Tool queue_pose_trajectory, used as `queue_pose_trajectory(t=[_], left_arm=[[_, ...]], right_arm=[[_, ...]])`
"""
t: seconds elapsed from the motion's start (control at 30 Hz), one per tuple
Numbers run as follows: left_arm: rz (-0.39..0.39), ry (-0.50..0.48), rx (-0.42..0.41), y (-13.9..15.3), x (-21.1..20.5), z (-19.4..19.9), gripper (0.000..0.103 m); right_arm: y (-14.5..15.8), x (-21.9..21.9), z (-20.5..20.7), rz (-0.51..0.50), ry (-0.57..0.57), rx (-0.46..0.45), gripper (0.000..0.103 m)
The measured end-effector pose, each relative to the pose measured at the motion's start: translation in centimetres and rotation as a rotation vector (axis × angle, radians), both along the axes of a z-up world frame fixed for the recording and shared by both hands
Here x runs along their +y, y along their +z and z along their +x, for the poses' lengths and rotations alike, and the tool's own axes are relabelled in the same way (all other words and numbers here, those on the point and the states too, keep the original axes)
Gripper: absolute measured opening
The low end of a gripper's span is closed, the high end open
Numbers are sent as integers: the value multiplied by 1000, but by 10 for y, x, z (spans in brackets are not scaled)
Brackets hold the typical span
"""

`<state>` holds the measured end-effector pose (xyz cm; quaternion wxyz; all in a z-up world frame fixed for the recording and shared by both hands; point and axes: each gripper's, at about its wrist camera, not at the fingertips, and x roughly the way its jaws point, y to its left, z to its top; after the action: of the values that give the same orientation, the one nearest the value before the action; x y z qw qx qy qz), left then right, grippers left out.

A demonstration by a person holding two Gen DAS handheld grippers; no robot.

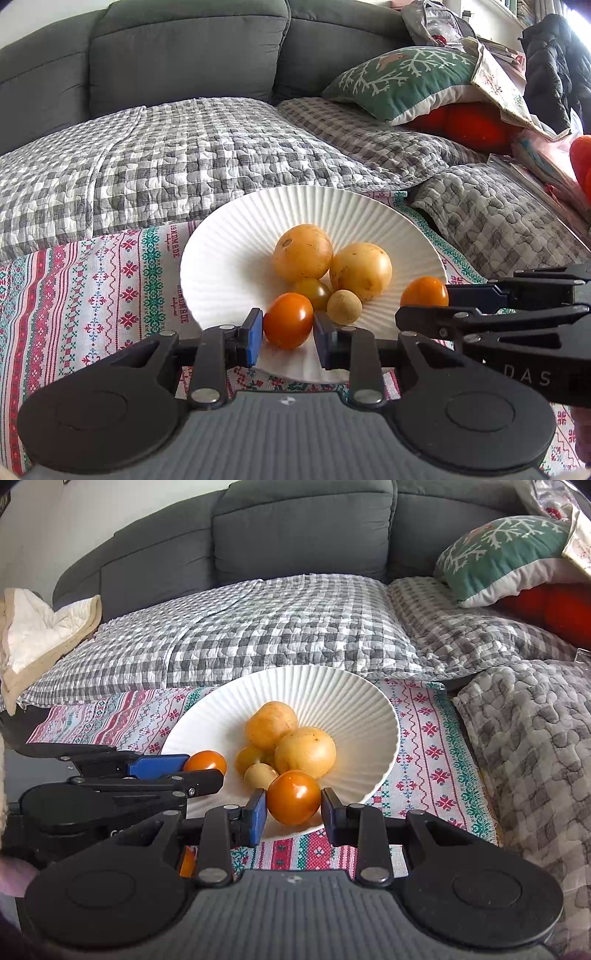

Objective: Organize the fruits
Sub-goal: 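Carry both orange tomatoes into the white plate and open both tools, then lift both open tools away from the plate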

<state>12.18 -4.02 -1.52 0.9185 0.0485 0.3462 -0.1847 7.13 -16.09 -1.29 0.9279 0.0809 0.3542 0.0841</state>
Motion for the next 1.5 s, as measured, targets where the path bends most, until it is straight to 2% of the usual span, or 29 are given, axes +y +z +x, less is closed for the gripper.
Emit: queue_pose_trajectory(t=[0.23, 0.33, 0.9, 1.3, 1.33, 1.37, 1.5], left_arm=[[5, -5, -4, 1, -1, -2, 25], [2, -6, -4, 1, -1, -2, 27], [25, 9, -14, 18, 4, -28, 49], [89, 12, 3, 26, 20, -56, 66], [93, 12, 10, 25, 23, -59, 67], [95, 14, 17, 26, 25, -61, 69], [81, 36, 37, 28, 37, -69, 83]], right_arm=[[2, 0, 0, -2, -11, -7, 31], [4, -2, -1, 5, -18, -13, 35], [18, -11, -20, 31, -40, -43, 53], [34, -9, -46, 27, -10, -82, 76], [35, -10, -49, 31, -9, -84, 81], [35, -10, -51, 35, -7, -85, 86], [37, -6, -60, 23, 10, -84, 92]])
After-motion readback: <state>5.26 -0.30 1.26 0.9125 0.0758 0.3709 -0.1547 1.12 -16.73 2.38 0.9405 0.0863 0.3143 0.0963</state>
